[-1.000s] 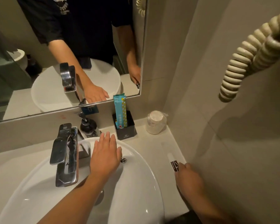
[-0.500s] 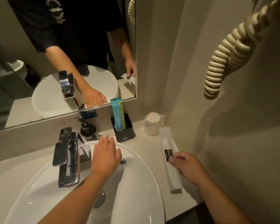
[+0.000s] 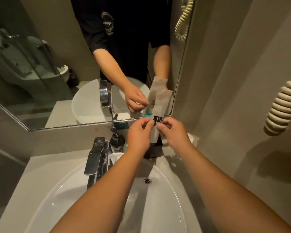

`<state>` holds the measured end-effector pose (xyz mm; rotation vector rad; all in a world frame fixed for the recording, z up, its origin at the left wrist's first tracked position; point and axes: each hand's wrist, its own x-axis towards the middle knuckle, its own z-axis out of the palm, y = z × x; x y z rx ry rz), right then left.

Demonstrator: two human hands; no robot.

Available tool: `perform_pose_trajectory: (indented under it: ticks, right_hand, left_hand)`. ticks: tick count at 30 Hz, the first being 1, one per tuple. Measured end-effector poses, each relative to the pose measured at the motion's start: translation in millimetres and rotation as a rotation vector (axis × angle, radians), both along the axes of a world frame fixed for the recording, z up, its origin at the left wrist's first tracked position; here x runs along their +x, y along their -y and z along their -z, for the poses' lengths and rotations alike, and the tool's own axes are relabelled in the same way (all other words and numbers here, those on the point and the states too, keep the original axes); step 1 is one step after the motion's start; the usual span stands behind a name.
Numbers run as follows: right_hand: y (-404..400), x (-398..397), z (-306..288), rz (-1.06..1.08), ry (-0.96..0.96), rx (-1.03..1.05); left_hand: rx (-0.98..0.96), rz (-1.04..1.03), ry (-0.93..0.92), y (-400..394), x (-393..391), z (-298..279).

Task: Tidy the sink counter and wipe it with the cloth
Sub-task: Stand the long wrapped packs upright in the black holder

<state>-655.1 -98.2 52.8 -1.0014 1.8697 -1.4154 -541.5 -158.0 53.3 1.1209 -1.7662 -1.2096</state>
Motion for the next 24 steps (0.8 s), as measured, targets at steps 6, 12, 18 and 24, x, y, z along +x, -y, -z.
perform_pose_trajectory:
  ticks: [6, 12, 18, 24]
  right_hand:
    - [14, 0, 37, -0.017, -0.087, 0.057]
    - [17, -1, 63, -0.028, -0.155, 0.221]
    - [18, 3, 72, -0.037, -0.343, 0.433]
    - [23, 5, 72, -0.046, -0.400, 0.518]
  left_hand:
    - [0.062, -0.116, 0.105, 10, 2, 38]
    - [0.126, -0.182, 0.178, 4, 1, 62]
    - [0.095, -0.173, 0.297, 6, -2, 77]
    - [0.068, -0.164, 0.369, 8, -3, 86]
